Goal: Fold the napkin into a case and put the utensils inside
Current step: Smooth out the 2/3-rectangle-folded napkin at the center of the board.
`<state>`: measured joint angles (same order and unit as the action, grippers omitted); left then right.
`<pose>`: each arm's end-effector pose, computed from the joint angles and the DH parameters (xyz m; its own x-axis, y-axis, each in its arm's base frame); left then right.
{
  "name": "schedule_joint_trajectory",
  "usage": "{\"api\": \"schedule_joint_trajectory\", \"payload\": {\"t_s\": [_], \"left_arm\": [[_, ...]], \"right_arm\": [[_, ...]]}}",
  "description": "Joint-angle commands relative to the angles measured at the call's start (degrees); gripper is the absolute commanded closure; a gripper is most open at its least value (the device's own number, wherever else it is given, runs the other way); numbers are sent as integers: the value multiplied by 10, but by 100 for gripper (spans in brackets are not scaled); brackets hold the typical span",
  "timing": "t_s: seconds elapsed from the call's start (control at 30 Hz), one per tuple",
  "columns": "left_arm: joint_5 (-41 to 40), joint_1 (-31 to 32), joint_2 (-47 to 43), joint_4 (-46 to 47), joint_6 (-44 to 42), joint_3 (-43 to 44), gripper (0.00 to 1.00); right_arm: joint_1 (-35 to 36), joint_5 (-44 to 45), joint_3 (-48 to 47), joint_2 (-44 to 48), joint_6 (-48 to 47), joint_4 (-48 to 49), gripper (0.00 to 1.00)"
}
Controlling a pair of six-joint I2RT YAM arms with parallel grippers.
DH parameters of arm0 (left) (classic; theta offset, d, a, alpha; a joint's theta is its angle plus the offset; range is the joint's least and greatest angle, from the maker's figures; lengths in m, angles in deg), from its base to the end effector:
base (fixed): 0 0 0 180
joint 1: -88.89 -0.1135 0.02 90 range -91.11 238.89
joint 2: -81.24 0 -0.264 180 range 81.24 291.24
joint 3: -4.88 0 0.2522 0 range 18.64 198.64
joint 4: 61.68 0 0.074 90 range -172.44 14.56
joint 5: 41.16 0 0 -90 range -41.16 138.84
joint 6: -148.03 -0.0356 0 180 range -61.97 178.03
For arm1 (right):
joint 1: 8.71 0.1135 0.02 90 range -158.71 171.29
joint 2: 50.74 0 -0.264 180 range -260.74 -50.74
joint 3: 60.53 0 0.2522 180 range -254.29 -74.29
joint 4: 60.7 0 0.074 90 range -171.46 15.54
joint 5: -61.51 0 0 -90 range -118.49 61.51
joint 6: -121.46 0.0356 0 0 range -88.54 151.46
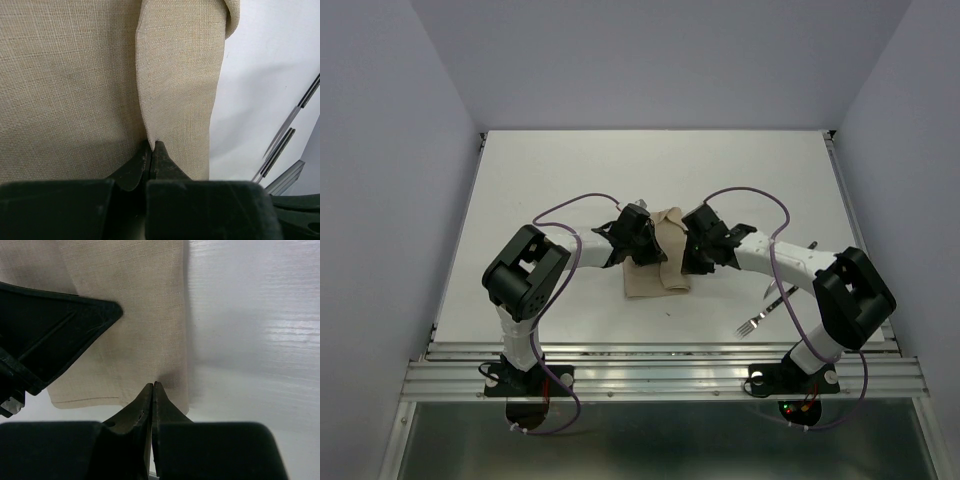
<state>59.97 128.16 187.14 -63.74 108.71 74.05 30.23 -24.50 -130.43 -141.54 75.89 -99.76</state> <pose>0.2893 -0.2454 0.1483 -0.8779 -0.2627 -0.4003 0.0922 0.7278 -0.6796 0.2459 0.1955 0.1927 -0.9008 0.1700 -0.3997 0.0430 0.9506 0.3074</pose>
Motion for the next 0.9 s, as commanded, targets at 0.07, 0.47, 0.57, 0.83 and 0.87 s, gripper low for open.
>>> {"api": "schedule_joint_trajectory", "payload": {"t_s": [0.07, 0.47, 0.57, 0.83, 0.87], "left_arm": [[-4, 2, 6, -7, -7, -1, 100], [2, 1, -2, 4, -11, -3, 100], [4, 1, -6, 4, -14, -3, 100], [6, 2, 0, 5, -11, -8, 100], [6, 2, 1, 5, -10, -8, 100]], "right_arm": [[9, 13, 5, -11, 7, 24, 94], [9, 59, 12, -53, 37, -10, 91], [9, 59, 12, -34, 37, -9, 91], [26, 52, -14, 28, 22, 1, 89], [26, 52, -17, 27, 22, 2, 89]]}}
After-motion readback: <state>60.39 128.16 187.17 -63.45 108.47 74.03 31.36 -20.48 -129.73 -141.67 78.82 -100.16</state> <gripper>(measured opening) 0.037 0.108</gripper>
